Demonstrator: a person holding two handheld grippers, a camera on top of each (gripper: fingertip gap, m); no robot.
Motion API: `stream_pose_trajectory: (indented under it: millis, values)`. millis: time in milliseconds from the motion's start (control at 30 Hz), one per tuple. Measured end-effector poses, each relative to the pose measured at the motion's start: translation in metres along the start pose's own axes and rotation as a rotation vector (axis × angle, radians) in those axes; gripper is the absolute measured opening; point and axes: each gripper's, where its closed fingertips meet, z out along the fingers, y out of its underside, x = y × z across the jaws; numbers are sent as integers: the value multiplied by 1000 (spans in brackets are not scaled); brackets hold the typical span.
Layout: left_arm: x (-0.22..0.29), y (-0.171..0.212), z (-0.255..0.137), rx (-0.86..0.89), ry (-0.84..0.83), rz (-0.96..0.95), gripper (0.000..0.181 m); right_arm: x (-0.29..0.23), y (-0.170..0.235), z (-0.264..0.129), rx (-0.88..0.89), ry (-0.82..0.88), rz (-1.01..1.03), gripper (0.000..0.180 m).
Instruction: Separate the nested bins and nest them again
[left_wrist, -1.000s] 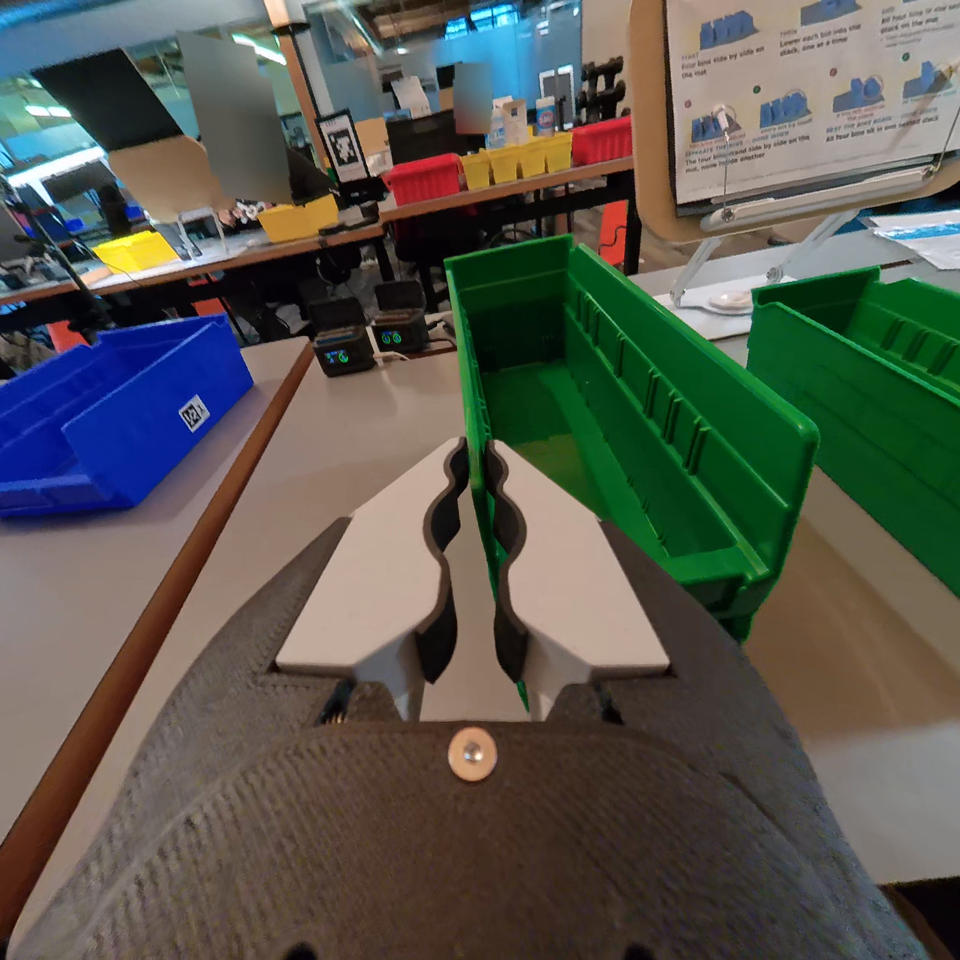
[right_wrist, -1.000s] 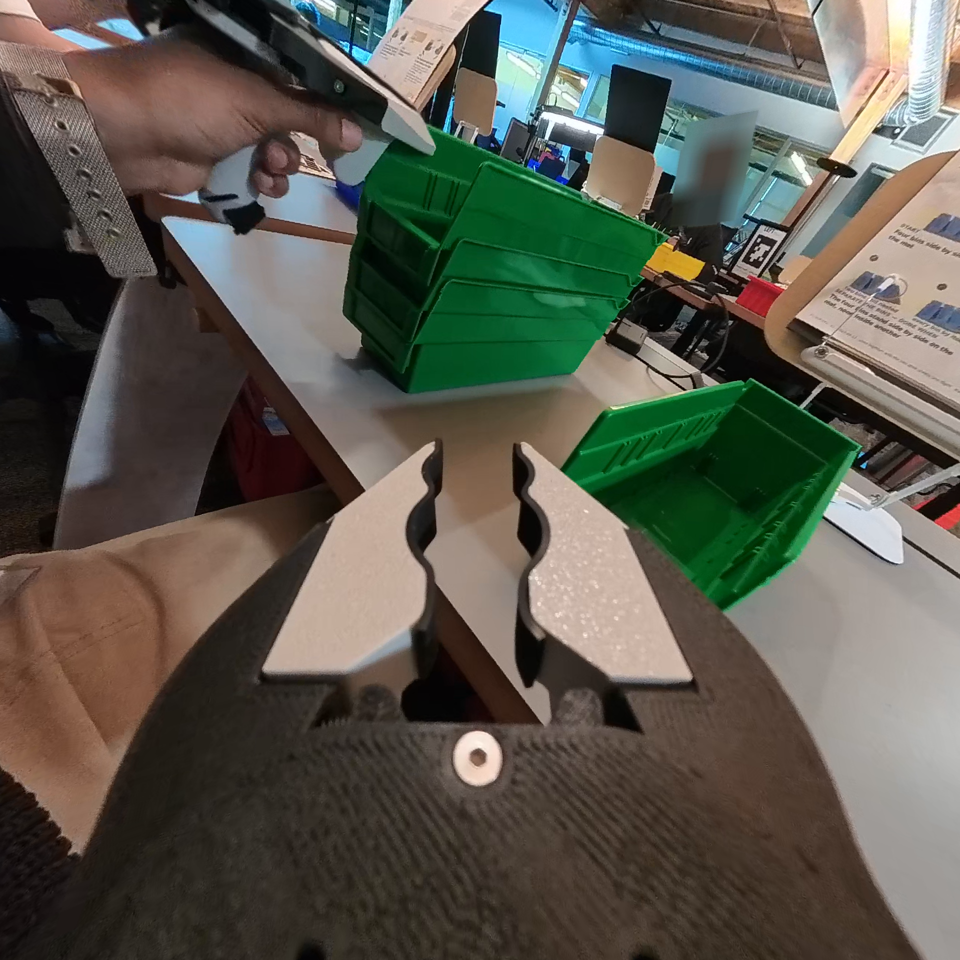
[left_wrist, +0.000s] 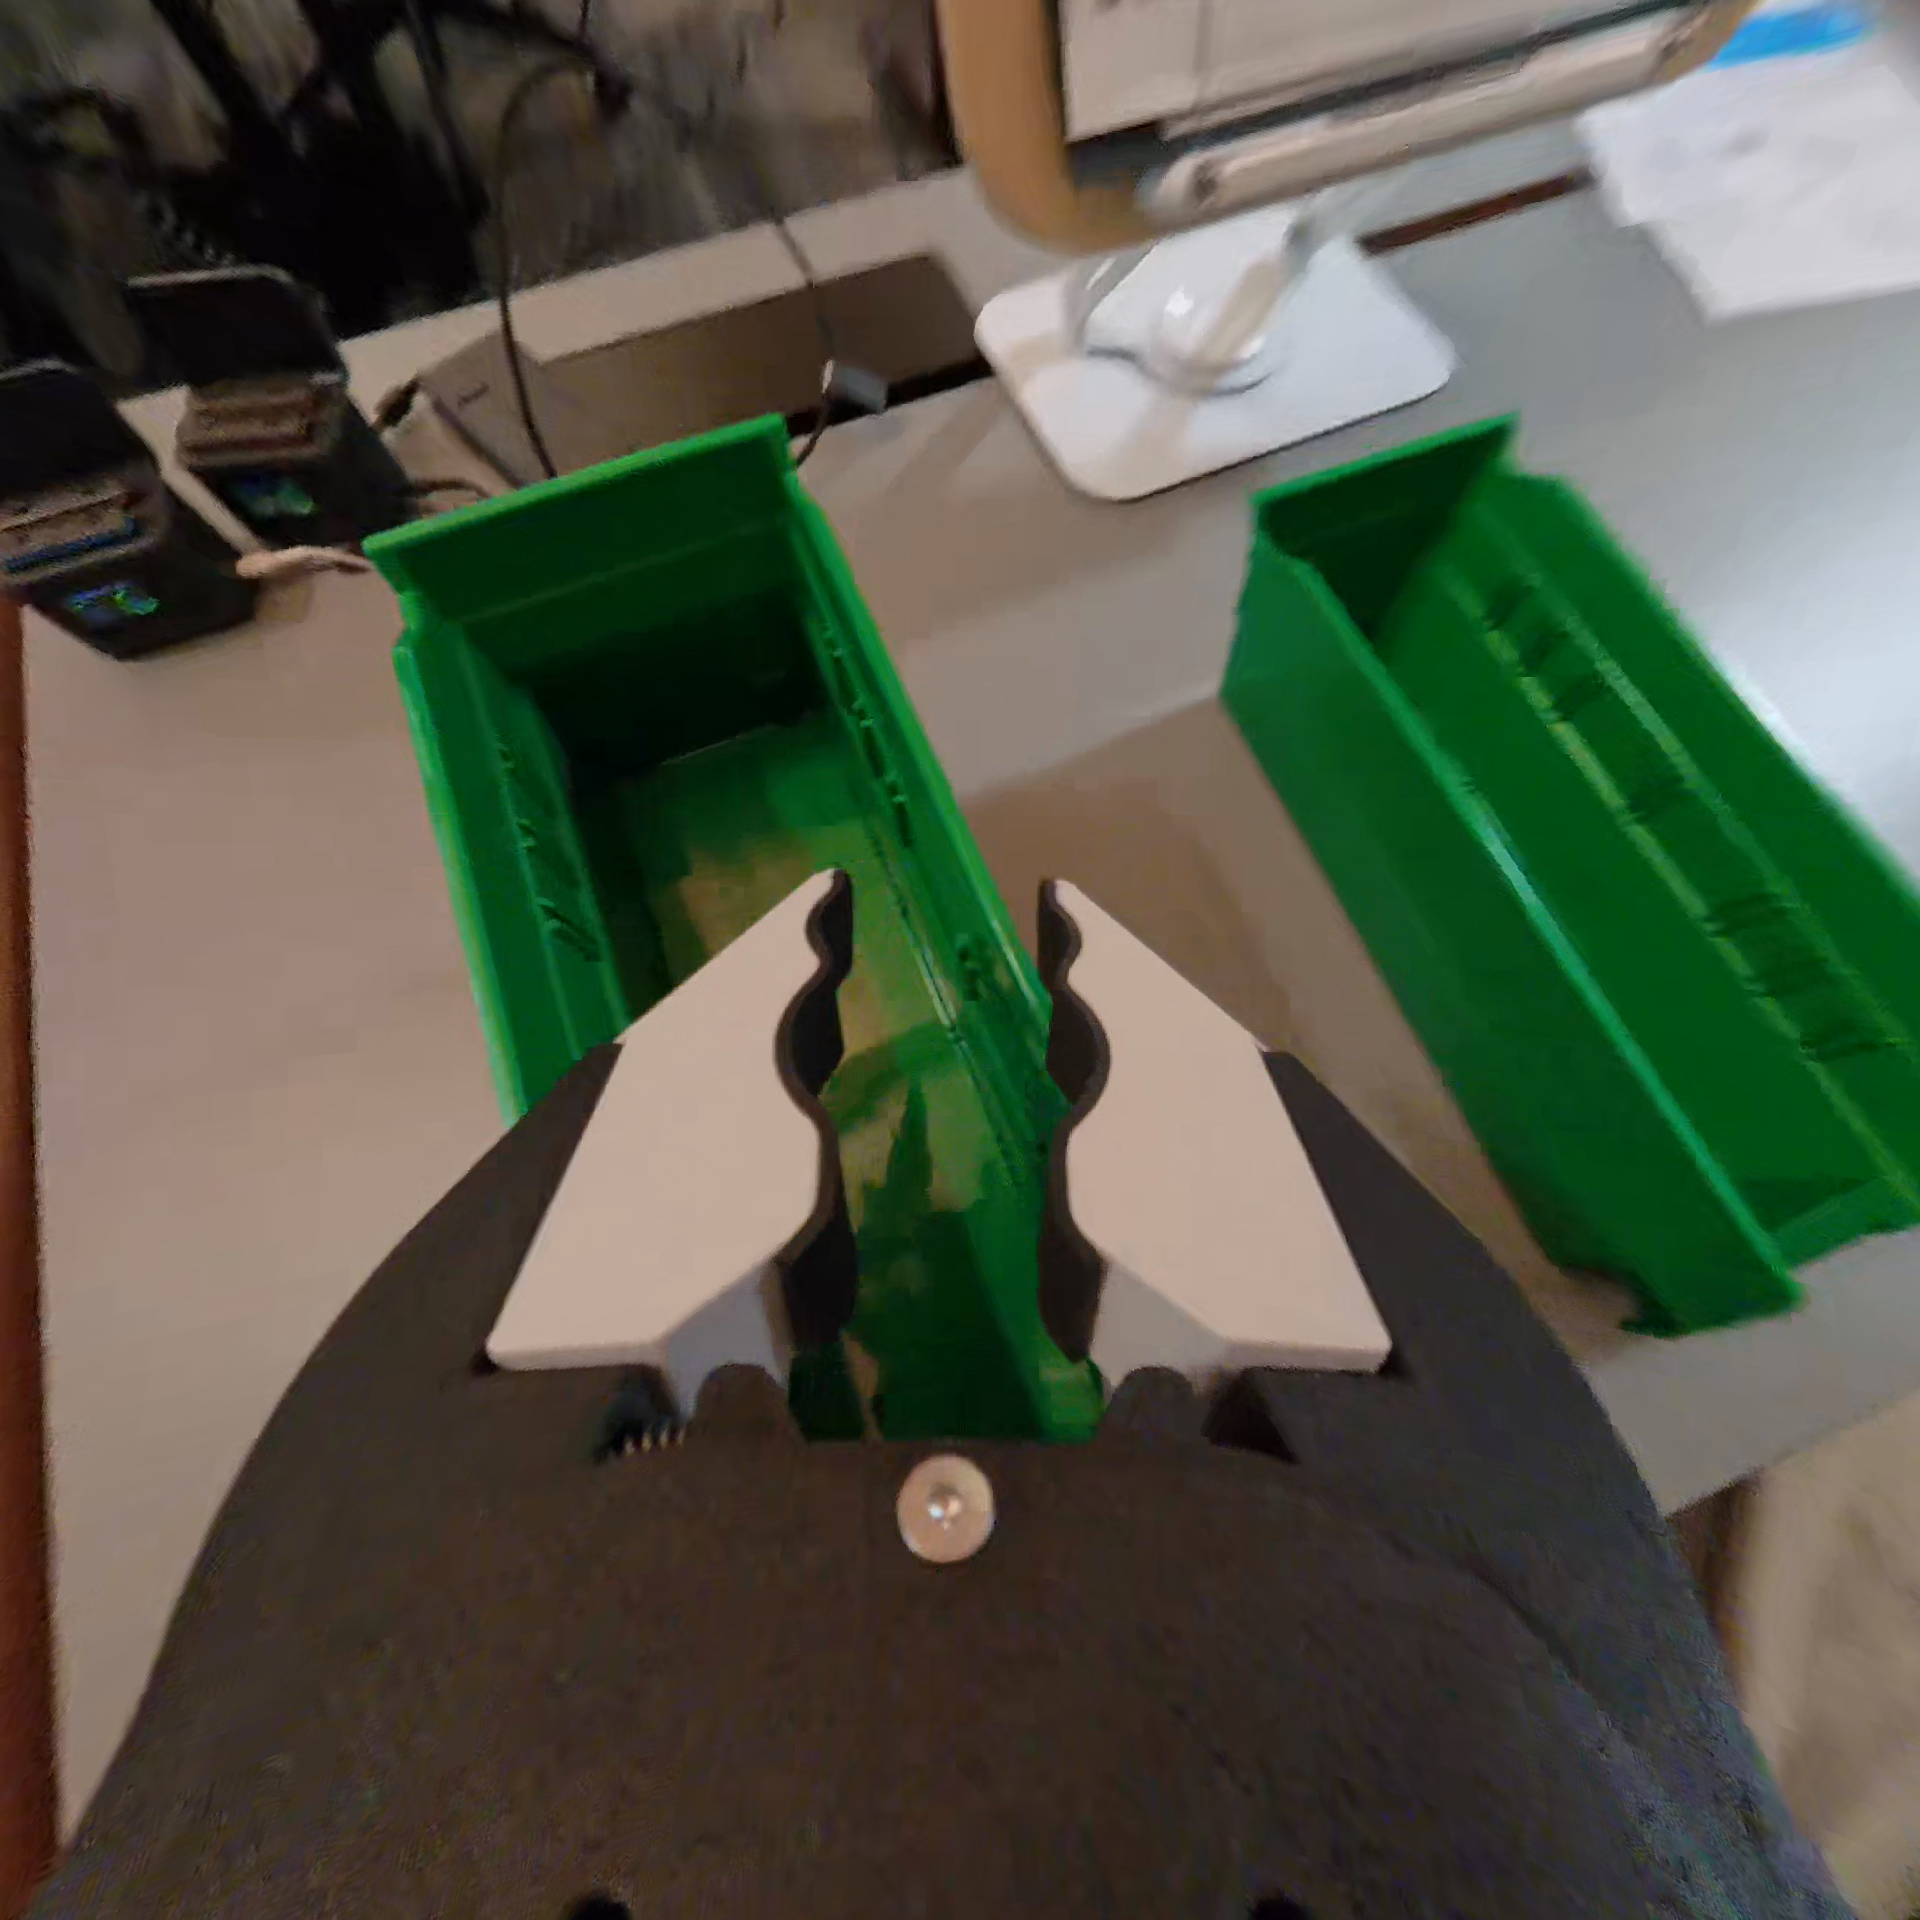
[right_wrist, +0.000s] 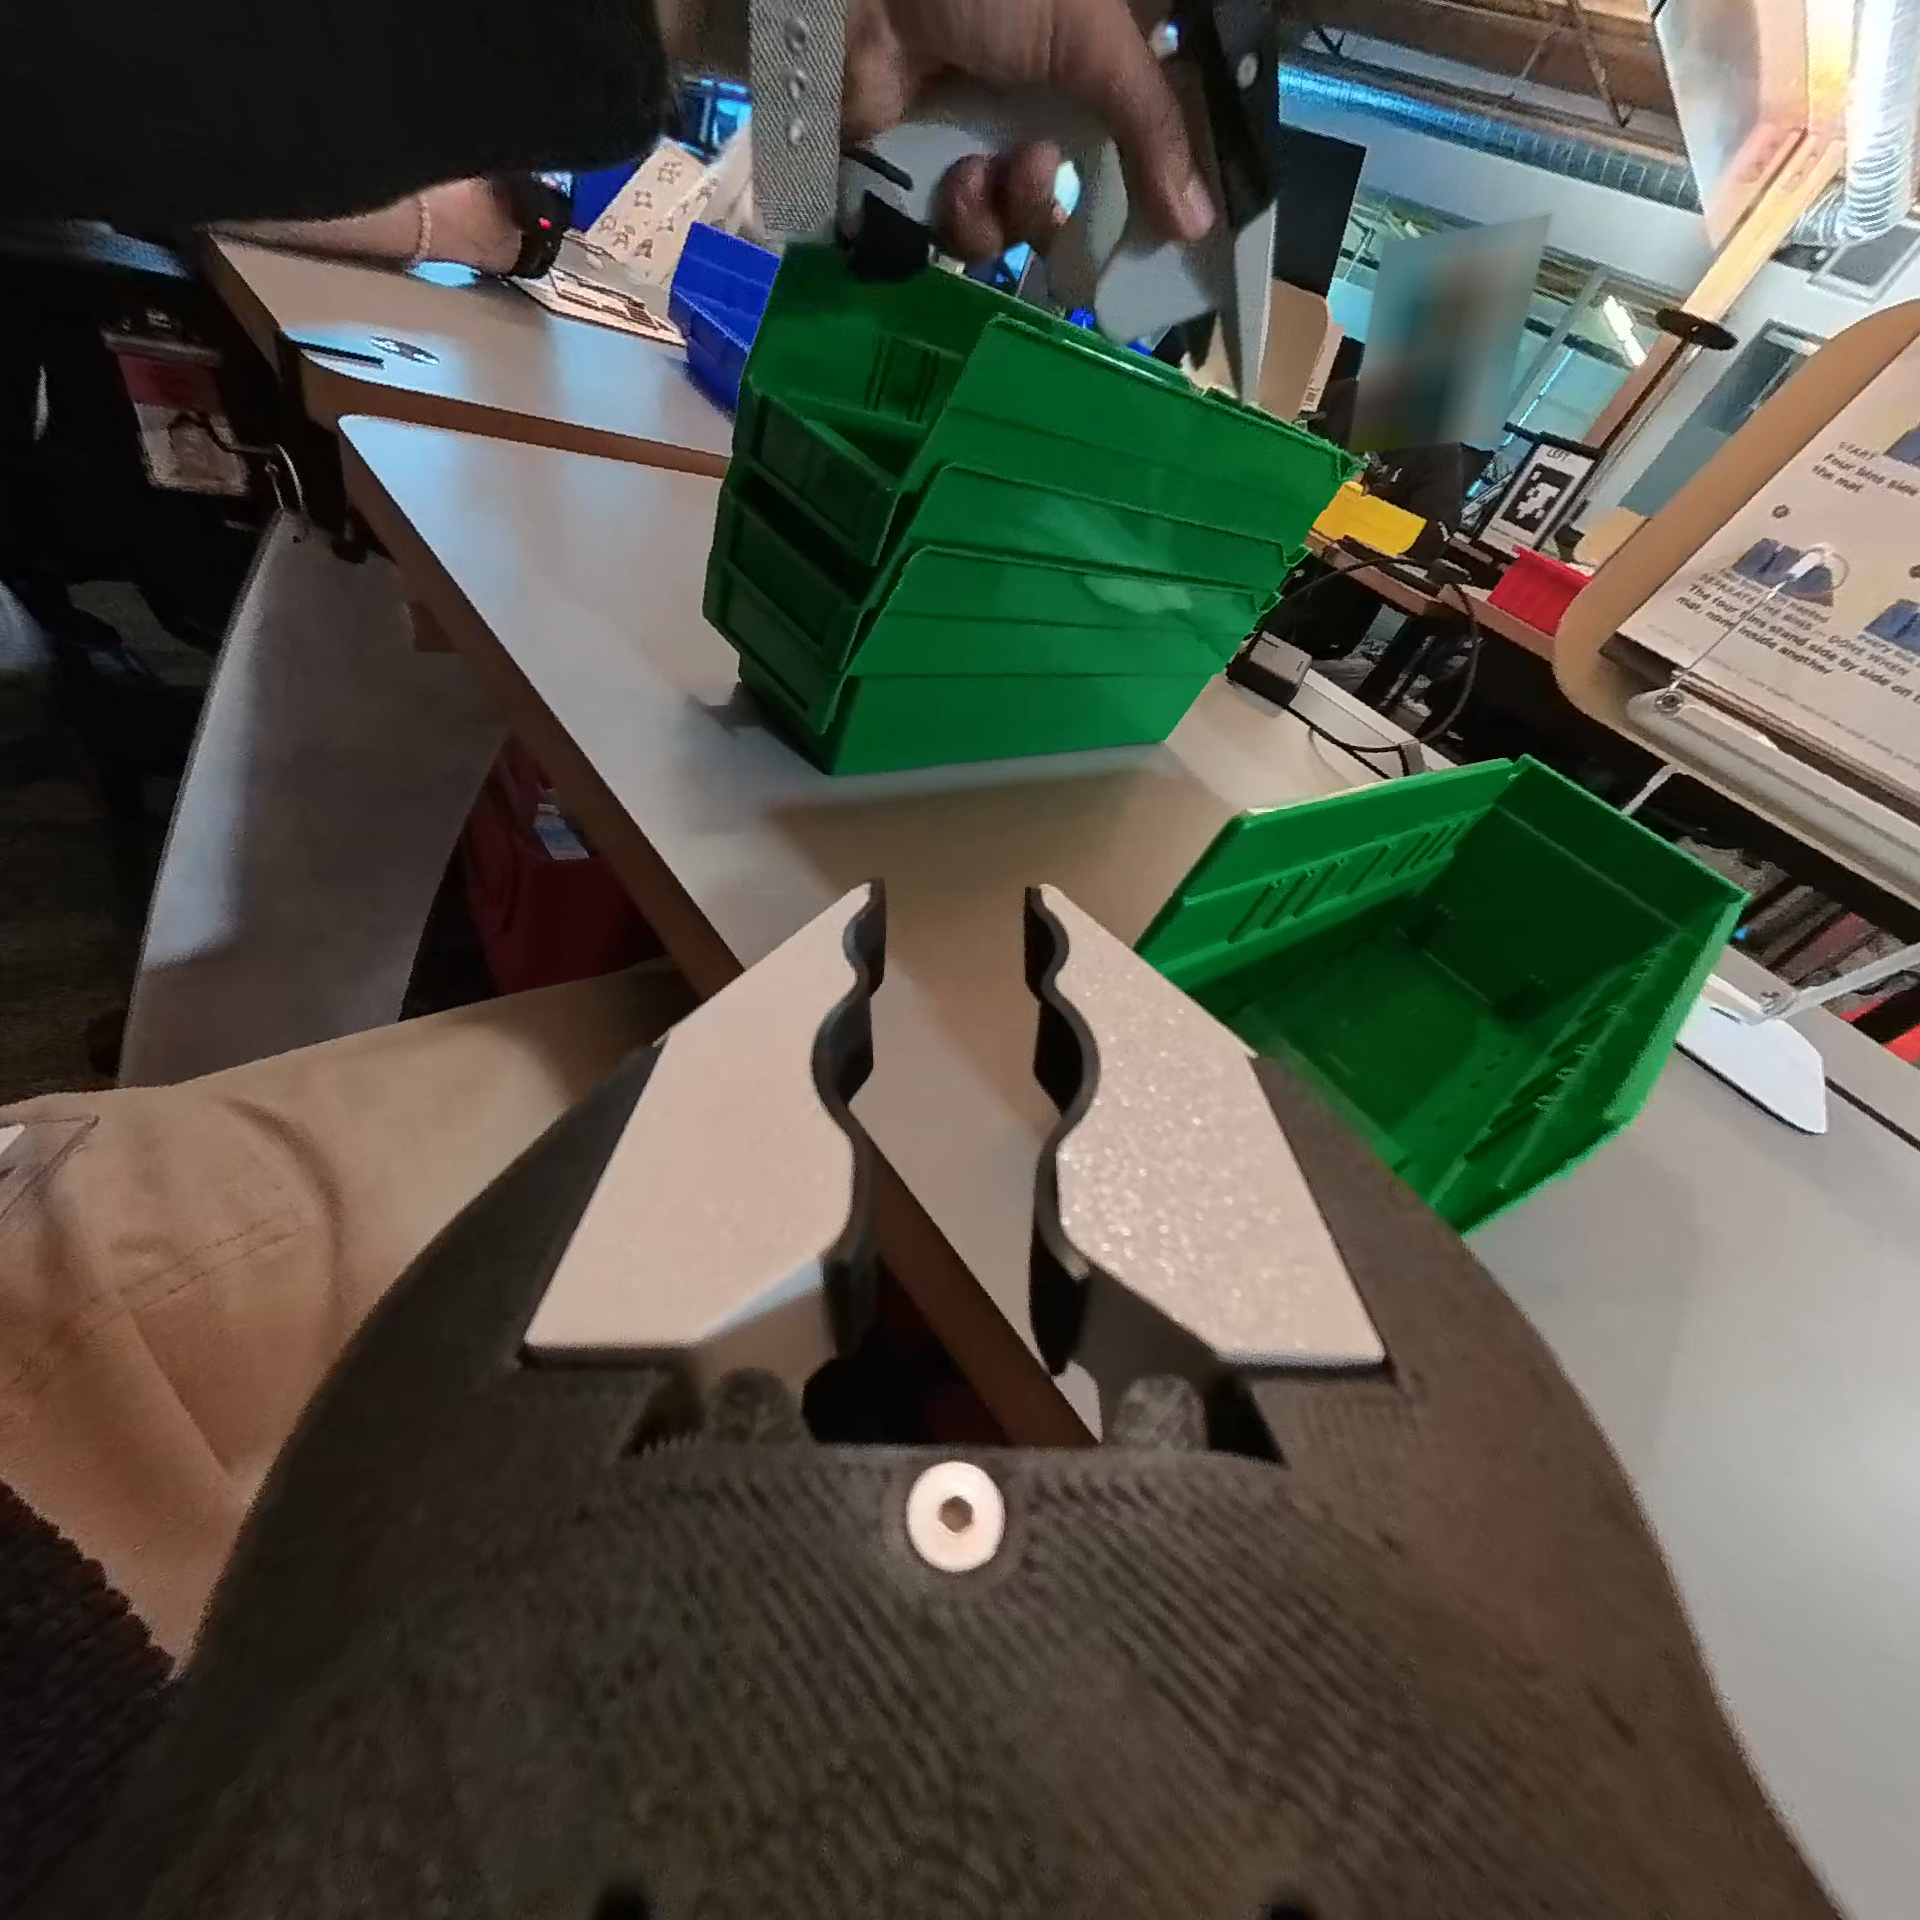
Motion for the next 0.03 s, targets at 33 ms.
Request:
stream_pose_trajectory:
  millis: [33]
  values:
    - [-6, 1, 7, -29, -22, 7, 35, 1, 0, 0, 2, -2, 9, 26]
